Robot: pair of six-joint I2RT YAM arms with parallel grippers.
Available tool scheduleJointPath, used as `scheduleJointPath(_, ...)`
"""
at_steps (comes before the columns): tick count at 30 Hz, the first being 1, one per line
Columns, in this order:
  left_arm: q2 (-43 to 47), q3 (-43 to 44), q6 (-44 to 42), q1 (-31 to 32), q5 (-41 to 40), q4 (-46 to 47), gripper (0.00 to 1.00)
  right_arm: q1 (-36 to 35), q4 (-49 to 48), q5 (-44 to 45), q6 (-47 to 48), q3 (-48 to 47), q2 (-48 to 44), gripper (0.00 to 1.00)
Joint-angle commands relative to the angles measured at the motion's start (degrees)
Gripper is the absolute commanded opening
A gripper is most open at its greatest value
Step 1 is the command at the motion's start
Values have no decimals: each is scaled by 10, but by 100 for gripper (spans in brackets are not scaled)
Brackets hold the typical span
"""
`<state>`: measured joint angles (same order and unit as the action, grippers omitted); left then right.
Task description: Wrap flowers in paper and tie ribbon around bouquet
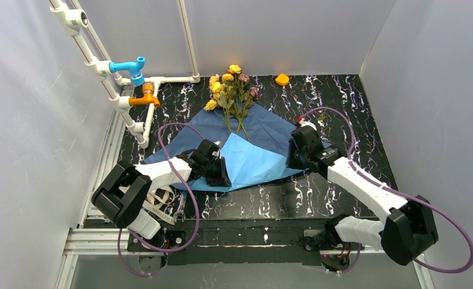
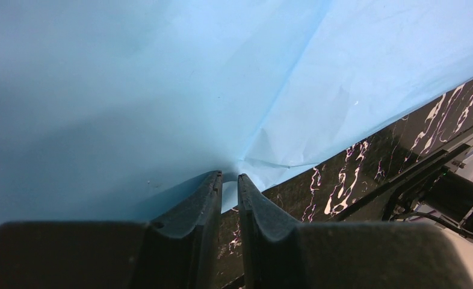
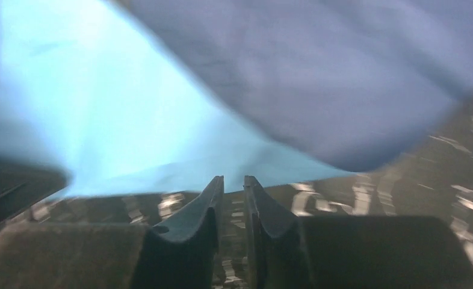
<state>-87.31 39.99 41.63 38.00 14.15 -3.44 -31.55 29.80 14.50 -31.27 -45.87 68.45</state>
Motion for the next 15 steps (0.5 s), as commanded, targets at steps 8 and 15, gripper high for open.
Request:
scheduleJointPath(8, -2, -36, -7, 4, -41, -68, 16, -153, -229, -180, -72, -23, 143, 23)
scheduleJointPath(15, 11, -47, -6, 3, -64, -97, 16, -138, -181, -91, -29, -11, 225, 19)
